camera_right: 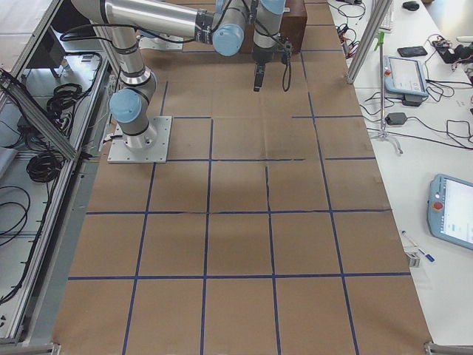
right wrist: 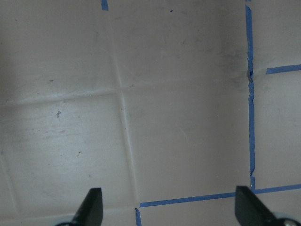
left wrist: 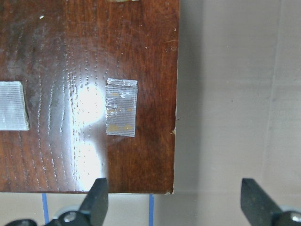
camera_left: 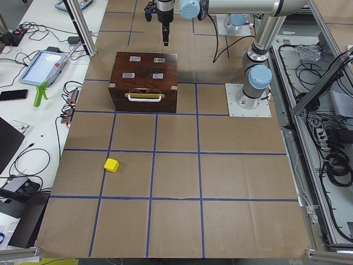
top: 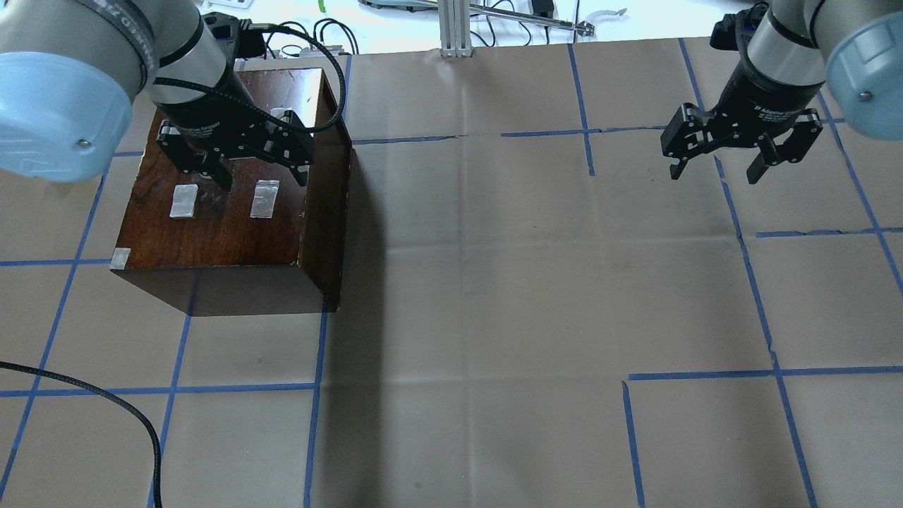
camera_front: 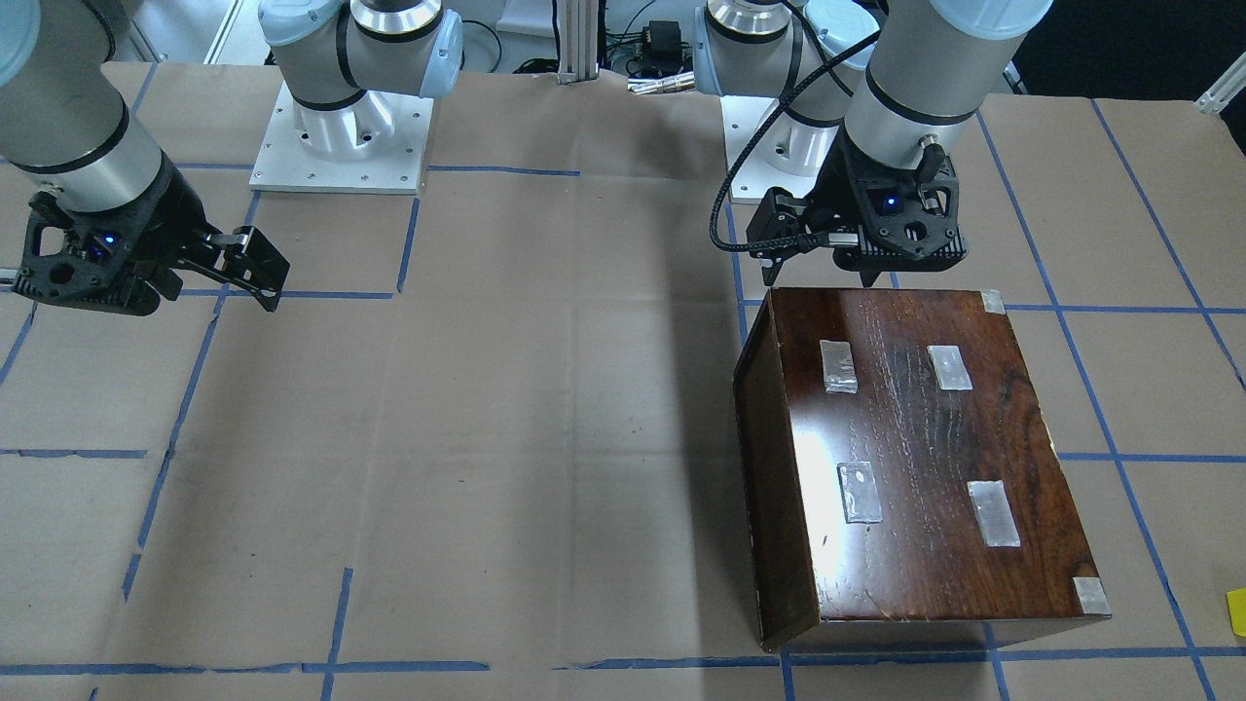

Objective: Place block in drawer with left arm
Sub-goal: 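Move the left gripper from the cabinet top toward the drawer's white handle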

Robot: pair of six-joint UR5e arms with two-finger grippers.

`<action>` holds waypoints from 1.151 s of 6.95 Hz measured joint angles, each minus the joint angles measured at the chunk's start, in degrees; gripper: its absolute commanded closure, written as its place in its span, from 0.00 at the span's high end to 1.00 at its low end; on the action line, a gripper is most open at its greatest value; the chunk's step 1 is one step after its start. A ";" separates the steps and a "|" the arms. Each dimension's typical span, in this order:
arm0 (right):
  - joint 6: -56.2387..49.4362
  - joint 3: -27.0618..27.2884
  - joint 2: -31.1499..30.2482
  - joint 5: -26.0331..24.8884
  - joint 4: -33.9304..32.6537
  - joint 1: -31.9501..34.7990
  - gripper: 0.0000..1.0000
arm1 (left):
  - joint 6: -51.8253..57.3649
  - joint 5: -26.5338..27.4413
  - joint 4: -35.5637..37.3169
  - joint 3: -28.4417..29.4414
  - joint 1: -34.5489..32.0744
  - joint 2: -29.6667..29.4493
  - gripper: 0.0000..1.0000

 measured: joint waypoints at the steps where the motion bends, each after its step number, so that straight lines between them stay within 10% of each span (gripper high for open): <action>1: -0.02 0.00 0.02 0.00 0.00 0.00 1.00 | 0.02 0.28 0.06 0.01 0.00 -0.07 0.99; 8: -0.01 0.00 0.03 0.00 0.00 0.00 1.00 | 0.51 1.40 0.24 1.58 0.96 -0.79 0.99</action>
